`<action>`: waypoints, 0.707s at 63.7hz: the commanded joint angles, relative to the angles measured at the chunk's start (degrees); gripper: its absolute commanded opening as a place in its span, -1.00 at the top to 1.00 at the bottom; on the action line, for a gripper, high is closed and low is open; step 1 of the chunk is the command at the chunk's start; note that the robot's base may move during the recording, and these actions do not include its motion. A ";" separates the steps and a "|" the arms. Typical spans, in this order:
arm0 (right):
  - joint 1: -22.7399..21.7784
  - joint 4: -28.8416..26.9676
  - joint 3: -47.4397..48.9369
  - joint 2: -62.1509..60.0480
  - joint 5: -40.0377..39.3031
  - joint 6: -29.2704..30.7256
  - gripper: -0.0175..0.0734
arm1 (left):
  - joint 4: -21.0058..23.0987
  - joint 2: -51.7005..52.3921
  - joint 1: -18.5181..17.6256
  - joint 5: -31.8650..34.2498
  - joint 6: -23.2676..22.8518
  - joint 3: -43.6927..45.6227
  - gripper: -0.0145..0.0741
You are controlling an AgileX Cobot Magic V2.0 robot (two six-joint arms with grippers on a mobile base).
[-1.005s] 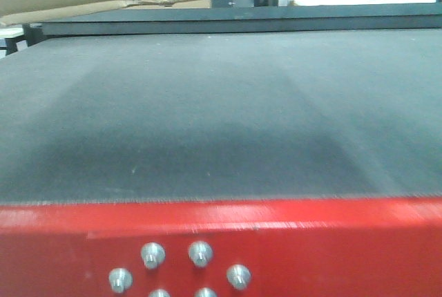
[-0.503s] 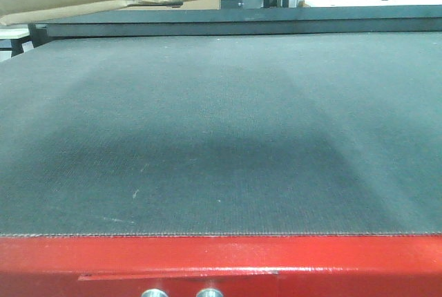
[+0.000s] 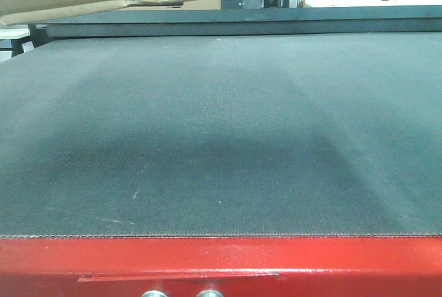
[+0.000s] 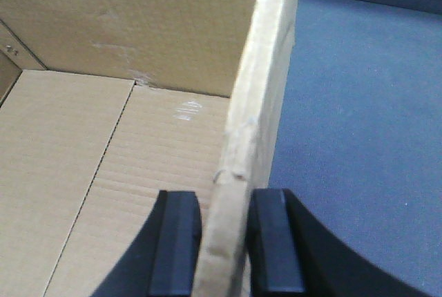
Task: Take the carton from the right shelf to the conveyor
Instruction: 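Carry the carton with both grippers up to the red conveyor, then lower the carton onto the grey belt and open both grippers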
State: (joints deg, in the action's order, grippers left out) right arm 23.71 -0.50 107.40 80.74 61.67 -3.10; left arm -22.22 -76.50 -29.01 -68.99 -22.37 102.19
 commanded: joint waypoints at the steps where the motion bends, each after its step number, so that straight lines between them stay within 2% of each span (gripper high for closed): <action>1: -0.05 1.34 0.42 -0.77 -4.35 -0.29 0.77 | -0.27 0.60 -0.33 -0.14 0.72 0.18 0.71; 15: -0.05 1.34 0.42 -0.77 -4.35 -0.29 0.77 | -0.25 0.60 -0.33 0.22 0.72 0.18 0.71; 27: -0.05 0.50 0.42 -0.67 -3.05 -0.29 0.77 | -2.01 0.15 0.08 4.43 0.72 0.31 0.71; 32: -1.32 0.50 0.42 0.28 -0.49 -0.68 0.77 | -1.70 -1.09 1.95 7.16 0.72 0.31 0.71; 45: -6.51 -0.21 0.42 6.25 3.19 -0.96 0.77 | 2.98 -8.45 8.59 10.59 2.27 0.21 0.71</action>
State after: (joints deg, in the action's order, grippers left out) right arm 19.46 -2.38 107.40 84.83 64.44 -3.93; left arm -18.27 -82.61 -22.96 -60.57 -21.52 102.19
